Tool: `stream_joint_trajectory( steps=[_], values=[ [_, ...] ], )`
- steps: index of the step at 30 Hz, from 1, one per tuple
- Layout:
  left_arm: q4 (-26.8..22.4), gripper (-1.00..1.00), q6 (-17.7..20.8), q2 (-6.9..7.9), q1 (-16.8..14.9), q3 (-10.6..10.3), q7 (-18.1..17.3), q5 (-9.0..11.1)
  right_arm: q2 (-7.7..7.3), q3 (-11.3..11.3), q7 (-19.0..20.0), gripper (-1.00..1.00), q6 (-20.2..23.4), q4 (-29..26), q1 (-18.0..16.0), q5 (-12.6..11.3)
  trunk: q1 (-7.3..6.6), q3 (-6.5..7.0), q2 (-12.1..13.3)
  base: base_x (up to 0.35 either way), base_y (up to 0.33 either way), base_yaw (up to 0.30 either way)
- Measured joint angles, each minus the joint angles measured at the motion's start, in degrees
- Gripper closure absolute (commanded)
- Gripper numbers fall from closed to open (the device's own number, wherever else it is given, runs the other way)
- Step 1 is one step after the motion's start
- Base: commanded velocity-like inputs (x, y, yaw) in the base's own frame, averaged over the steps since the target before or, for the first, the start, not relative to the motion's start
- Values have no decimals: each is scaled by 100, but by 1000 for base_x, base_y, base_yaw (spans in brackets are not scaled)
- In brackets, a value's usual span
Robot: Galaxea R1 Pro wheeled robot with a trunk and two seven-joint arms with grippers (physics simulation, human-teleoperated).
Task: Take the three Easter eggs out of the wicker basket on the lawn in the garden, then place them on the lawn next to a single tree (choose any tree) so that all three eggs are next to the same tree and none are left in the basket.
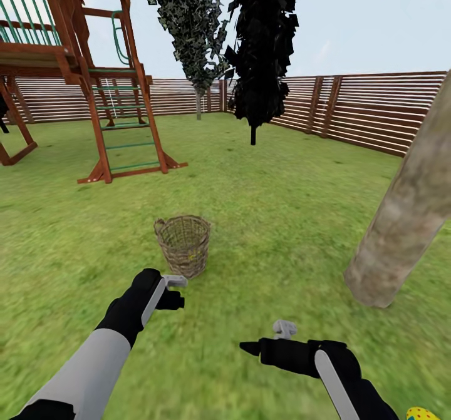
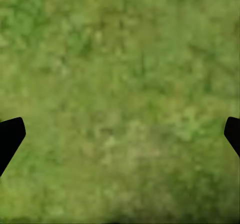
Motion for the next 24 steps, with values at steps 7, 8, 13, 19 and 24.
stream_joint_trajectory(
  steps=[7,8,13,19,24],
  values=[
    [-2,-100,0,-5,-7,-3,5,0,1,-7,48,-100,0,0,0,-20,-154,126,281,0,0,0],
    [-3,-100,0,-2,-6,-3,5,0,2,-6,50,-100,-2,0,0,-19,-176,144,321,0,0,0],
    [-6,-100,0,-3,-7,-5,6,0,5,-24,53,-100,-7,-7,0,-26,-286,234,522,0,0,6],
    [-8,-100,2,-13,-6,-11,8,2,5,-16,54,-100,-7,-2,-1,-19,-417,343,762,0,0,160],
    [7,-100,2,-14,-6,-15,8,-1,9,-3,53,-100,-8,5,-2,-17,-527,432,963,0,0,258]
  ],
)
